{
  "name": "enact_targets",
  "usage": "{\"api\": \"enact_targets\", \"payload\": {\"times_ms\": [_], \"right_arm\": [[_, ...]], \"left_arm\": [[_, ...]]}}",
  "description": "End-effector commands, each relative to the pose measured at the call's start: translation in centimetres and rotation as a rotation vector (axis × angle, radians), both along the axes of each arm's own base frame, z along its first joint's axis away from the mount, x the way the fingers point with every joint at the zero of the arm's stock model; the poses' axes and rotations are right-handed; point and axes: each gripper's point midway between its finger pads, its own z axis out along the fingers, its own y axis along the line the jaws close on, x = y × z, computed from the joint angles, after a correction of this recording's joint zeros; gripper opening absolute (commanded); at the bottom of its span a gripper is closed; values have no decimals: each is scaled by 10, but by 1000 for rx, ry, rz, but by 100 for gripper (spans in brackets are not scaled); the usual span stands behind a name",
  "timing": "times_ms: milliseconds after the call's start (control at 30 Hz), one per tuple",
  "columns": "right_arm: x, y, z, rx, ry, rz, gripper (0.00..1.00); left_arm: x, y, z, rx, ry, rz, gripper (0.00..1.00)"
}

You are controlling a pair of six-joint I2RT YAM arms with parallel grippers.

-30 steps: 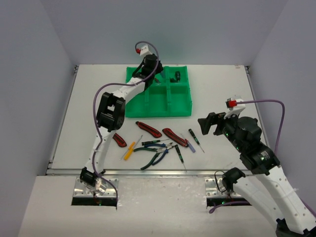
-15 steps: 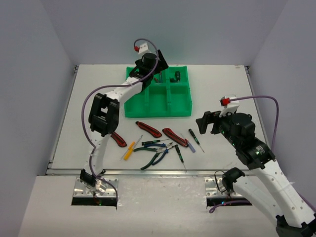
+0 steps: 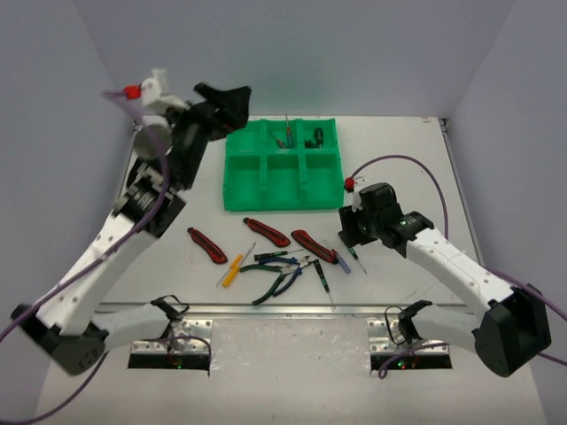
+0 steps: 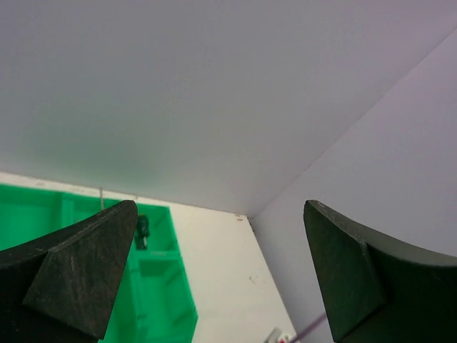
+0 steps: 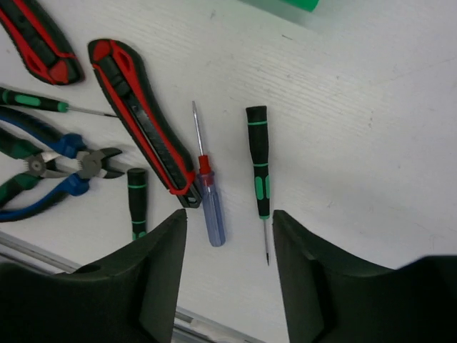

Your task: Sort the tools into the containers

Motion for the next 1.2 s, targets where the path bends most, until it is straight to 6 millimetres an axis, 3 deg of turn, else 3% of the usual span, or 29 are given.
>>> {"api": "enact_targets", "payload": {"times_ms": [0, 100, 233, 533, 800, 900, 1000, 1100, 1167], "right_arm": [[4, 3, -9, -42, 7, 44, 49], [-6, 10, -25, -58, 77, 99, 48], [-23, 16, -50, -96, 148, 146, 45], [-42, 8, -88, -175, 277, 142, 39], [-58, 2, -115, -194, 351, 140, 35], [-56, -2, -115, -211, 339, 121, 25], [-47, 2, -98, -177, 276, 100, 14], [-40, 3, -74, -143, 203, 68, 9], [-33, 8, -45, -83, 119, 59, 6]], "left_arm": [[-40, 30, -80, 46, 151, 22, 100], [-64, 46, -111, 98, 219, 30, 100], [-78, 56, -146, 214, 326, 33, 100], [-98, 63, -180, 323, 384, -11, 100], [-97, 43, -210, 335, 435, -105, 100], [-97, 28, -221, 321, 449, -171, 100], [-95, 12, -230, 294, 460, -238, 100], [-93, -12, -240, 250, 457, -342, 100], [-94, -36, -237, 197, 415, -462, 100]]}}
